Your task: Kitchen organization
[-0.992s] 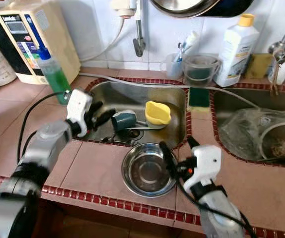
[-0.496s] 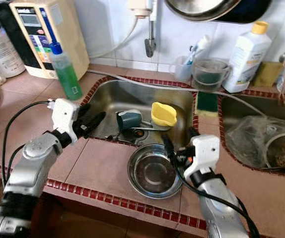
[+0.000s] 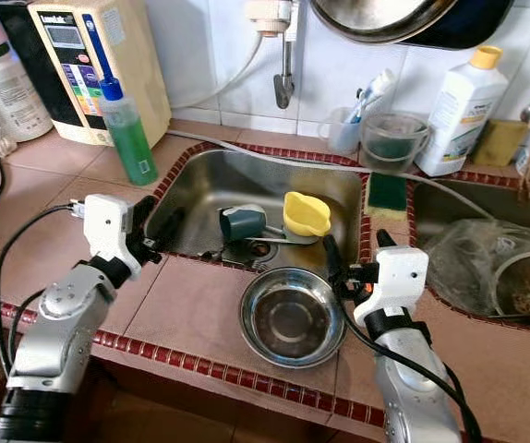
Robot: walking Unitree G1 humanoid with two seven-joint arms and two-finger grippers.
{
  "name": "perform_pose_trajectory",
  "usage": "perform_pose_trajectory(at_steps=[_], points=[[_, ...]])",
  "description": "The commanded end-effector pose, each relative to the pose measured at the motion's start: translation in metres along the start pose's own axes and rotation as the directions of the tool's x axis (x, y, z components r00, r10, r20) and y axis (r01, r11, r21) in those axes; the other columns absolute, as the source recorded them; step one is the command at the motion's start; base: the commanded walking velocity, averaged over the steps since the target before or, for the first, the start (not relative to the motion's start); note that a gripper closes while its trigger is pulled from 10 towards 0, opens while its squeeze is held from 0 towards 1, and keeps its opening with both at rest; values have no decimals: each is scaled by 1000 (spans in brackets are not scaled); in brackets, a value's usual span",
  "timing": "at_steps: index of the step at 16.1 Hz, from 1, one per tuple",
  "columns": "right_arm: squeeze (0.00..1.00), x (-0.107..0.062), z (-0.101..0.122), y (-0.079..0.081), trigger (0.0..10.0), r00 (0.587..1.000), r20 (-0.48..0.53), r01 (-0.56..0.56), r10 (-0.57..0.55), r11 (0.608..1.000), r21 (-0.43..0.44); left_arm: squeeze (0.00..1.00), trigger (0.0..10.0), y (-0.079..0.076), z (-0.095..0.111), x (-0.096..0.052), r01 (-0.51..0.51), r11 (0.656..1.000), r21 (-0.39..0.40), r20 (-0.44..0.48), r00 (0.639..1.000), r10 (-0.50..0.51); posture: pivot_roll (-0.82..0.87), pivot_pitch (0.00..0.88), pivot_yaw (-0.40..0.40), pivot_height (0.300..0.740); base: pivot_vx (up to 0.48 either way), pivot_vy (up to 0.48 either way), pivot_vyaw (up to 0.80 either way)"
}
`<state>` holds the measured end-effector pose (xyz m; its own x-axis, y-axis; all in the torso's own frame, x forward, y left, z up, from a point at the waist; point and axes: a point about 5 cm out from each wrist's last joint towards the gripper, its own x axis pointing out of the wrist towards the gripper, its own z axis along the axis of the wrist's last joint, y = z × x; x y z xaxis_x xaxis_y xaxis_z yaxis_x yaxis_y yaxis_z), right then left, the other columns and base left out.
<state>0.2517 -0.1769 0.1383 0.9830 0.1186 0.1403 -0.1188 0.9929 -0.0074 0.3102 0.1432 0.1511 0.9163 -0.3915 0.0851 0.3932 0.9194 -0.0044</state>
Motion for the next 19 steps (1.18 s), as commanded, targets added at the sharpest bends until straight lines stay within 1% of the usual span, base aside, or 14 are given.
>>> perform_pose_trajectory(at_steps=[1,2,4,6,8,10,13,16,19], points=[[0,3,2,1,10000,1000,18,-4,4,1000,1,0,10000,-1,5,-2,10,1000,-2,24,1000,-10,-137,12,36,740,0,0,0],[0,3,2,1,10000,1000,26,-2,2,1000,7,0,10000,-2,4,-2,10,1000,-13,19,1000,-10,-138,10,36,740,0,0,0],[0,3,2,0,10000,1000,29,1,-1,1000,8,0,10000,-2,4,-1,11,1000,-5,13,1000,-11,-140,8,36,740,0,0,0],[0,3,2,-1,10000,1000,29,3,-3,1000,4,0,10000,-2,4,-1,12,1000,-8,16,1000,-12,-140,3,36,740,0,0,0],[0,3,2,-1,10000,1000,29,2,-2,1000,3,0,10000,-4,7,0,26,999,-27,34,999,-25,-141,0,36,740,0,0,0],[0,4,1,0,10000,1000,28,-1,1,1000,2,0,10000,-4,7,-1,28,999,-31,30,999,-28,-140,0,35,740,0,0,0],[0,4,1,-1,10000,1000,26,-3,3,1000,1,0,10000,-2,5,0,7,996,-85,1,1000,-7,-139,0,34,740,0,0,0],[0,4,1,-1,10000,1000,27,-4,4,1000,2,0,10000,-1,7,0,1,997,-73,3,1000,-1,-138,0,33,740,0,0,0],[0,5,1,-1,10000,1000,31,-3,3,1000,1,0,10000,0,7,1,0,997,-78,-8,1000,-1,-141,0,31,740,0,0,0]])
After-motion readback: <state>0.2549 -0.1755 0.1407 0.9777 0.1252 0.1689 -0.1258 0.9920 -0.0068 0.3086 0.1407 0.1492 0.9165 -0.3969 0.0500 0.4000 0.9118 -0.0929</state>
